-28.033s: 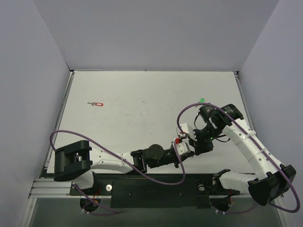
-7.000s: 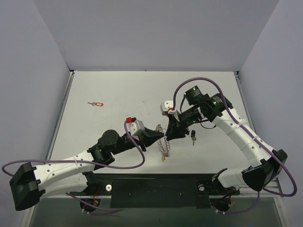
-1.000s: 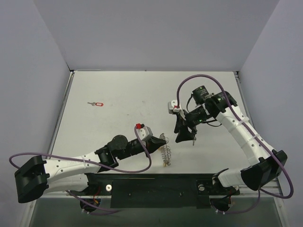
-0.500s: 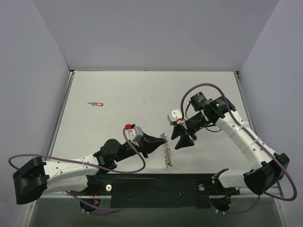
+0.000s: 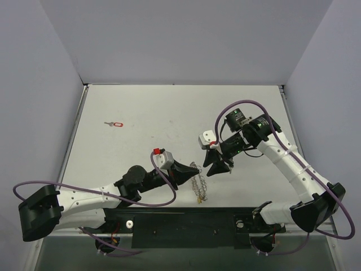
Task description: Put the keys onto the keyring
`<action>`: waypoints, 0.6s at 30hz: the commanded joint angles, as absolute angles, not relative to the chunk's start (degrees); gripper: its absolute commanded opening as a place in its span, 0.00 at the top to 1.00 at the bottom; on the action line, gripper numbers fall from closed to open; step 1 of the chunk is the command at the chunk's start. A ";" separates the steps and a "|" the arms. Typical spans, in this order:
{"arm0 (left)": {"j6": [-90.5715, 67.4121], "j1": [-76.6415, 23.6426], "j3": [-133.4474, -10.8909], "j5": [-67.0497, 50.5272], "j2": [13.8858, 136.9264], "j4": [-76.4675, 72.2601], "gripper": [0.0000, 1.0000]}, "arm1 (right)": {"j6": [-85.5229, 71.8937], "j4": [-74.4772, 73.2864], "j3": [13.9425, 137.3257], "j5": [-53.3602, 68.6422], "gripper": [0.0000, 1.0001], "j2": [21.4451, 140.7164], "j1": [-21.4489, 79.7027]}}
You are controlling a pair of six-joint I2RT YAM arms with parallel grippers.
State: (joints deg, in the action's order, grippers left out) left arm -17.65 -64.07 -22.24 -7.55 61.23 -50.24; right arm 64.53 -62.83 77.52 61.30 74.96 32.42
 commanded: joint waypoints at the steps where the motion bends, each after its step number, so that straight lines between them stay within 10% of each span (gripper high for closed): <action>1: -18.81 -64.25 -25.75 -8.88 61.70 -56.34 1.00 | 64.25 -64.25 79.54 62.75 0.67 76.46 33.31; 18: -18.98 -64.34 -26.46 -9.05 62.93 -57.48 1.00 | 62.49 -63.11 79.19 62.58 0.74 77.69 34.63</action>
State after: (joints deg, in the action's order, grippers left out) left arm -18.04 -64.07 -23.16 -8.40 63.02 -50.78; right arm 62.83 -62.46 77.97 60.84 76.93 33.89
